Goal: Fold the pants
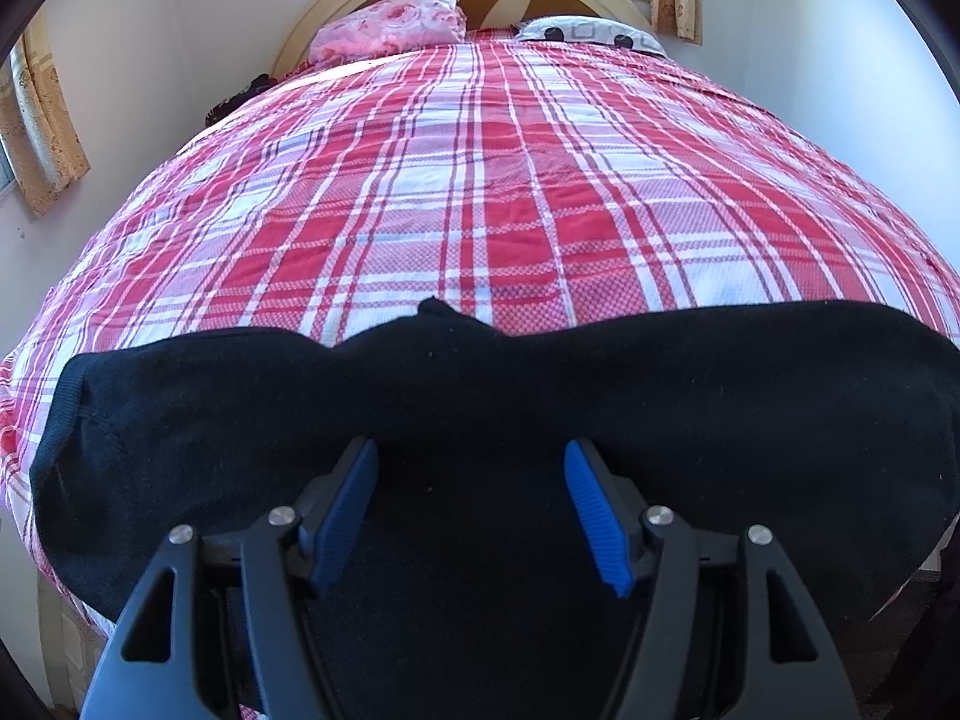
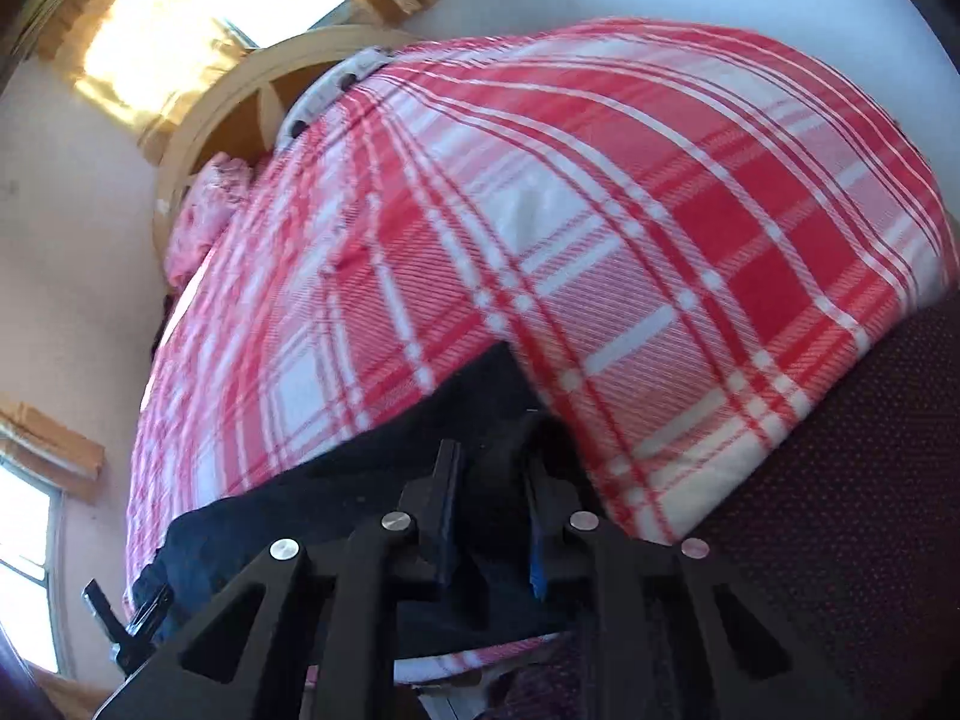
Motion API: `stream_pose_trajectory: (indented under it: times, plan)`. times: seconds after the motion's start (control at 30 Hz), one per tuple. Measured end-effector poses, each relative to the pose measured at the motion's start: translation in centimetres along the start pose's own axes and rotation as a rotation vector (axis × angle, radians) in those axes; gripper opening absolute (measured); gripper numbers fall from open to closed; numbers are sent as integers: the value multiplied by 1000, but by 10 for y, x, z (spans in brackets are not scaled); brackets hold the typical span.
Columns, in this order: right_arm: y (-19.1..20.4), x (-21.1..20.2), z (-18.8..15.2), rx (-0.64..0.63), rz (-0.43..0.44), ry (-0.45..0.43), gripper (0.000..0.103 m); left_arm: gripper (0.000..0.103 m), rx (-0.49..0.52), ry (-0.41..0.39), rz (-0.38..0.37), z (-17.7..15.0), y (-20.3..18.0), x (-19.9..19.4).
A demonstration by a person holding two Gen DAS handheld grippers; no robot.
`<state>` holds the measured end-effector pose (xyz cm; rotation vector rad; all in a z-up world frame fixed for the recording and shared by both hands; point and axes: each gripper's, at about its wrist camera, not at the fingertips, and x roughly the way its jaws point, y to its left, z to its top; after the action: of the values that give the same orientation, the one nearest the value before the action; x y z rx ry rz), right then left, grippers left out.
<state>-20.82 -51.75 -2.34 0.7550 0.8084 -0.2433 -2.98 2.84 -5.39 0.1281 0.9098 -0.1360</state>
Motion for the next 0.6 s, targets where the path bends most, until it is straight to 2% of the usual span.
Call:
stream_pose_trajectory:
  times: [0.07,0.13,0.2,0.27,0.3,0.37,0.43,0.47,0.57,0.6]
  plan:
    - [7,-11,1,-26,87,-62,17,68,0,0,6,0,-1,0]
    - [14,-30,2,-63,200,-161,17,68,0,1,10,0,-1,0]
    - [18,-51,1,-114,273,-273,17,68,-3,1,12,0,-1,0]
    - [13,-64,-1,-162,246,-372,17,68,-3,0,16,0,-2,0]
    - [5,-60,0,-176,179,-377,17,68,-1,0,19,0,-3,0]
    - [-13,-44,5,-154,29,-326,17,68,-1,-1,19,-1,-3,0]
    - [-35,-44,3,-105,-171,-339,17,68,-2,-1,16,0,-3,0]
    - [-41,-52,-1,-85,-184,-364,17,68,-1,-2,16,0,-4,1]
    - [-36,-71,-23,-66,-32,-377,17,69,-3,-4,23,-1,-3,0]
    - [-26,-71,-30,-89,-9,-373,17,69,-1,-5,27,-1,-4,1]
